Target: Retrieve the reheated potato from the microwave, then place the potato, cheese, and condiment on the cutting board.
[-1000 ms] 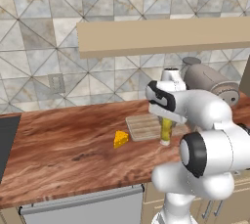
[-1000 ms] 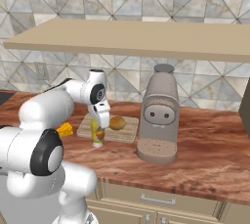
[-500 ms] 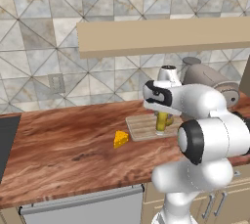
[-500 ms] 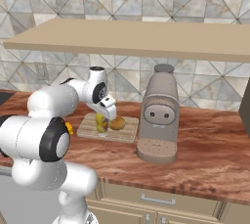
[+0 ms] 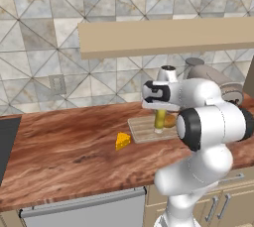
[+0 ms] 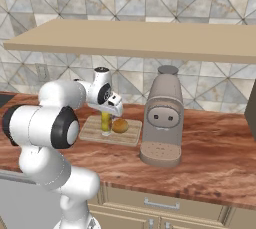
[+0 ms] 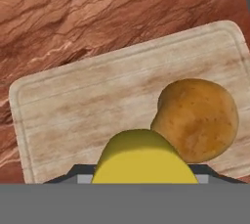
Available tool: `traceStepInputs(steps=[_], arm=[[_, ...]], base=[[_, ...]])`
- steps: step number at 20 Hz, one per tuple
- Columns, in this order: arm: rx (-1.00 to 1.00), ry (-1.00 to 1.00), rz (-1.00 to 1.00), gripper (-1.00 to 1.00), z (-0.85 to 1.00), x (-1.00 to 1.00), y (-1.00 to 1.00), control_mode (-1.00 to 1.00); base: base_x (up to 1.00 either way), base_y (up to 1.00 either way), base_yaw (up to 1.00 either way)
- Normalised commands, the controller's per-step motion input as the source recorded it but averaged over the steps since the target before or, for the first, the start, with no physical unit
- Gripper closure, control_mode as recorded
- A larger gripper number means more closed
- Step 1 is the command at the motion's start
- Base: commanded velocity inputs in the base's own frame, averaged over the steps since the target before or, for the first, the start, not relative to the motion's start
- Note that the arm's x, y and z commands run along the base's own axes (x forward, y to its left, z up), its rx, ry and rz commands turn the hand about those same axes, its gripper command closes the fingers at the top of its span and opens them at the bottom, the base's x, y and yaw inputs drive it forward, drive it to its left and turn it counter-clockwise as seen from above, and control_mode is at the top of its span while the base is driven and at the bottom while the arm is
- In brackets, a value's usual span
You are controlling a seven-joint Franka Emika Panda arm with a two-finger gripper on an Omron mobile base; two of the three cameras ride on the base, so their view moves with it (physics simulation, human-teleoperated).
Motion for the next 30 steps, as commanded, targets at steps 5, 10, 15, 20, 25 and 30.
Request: traceStepInputs(steps=[5, 10, 15, 20, 25, 30], arm=[[-0.02, 0.0, 0.2, 1.0, -0.26, 0.49, 0.0, -1.0], [-0.14, -0.03, 0.21, 1.0, -0.39, -0.11, 0.05, -1.0], [-0.16, -0.07, 0.17, 1.0, -0.49, -0.41, 0.03, -1.0], [-0.1, -0.03, 0.05, 1.0, -0.51, -0.32, -0.06, -1.0], [-0.02, 0.0, 0.0, 1.0, -0.5, -0.1, -0.11, -1.0], [0.0, 0.0, 0.0, 1.0, -0.5, -0.28, -0.13, -1.0]], base=[[0.0, 0.0, 0.0], [0.0, 0.0, 0.0], [0.0, 0.0, 0.0], [0.0, 0.0, 0.0], [0.0, 0.0, 0.0], [0.0, 0.0, 0.0]])
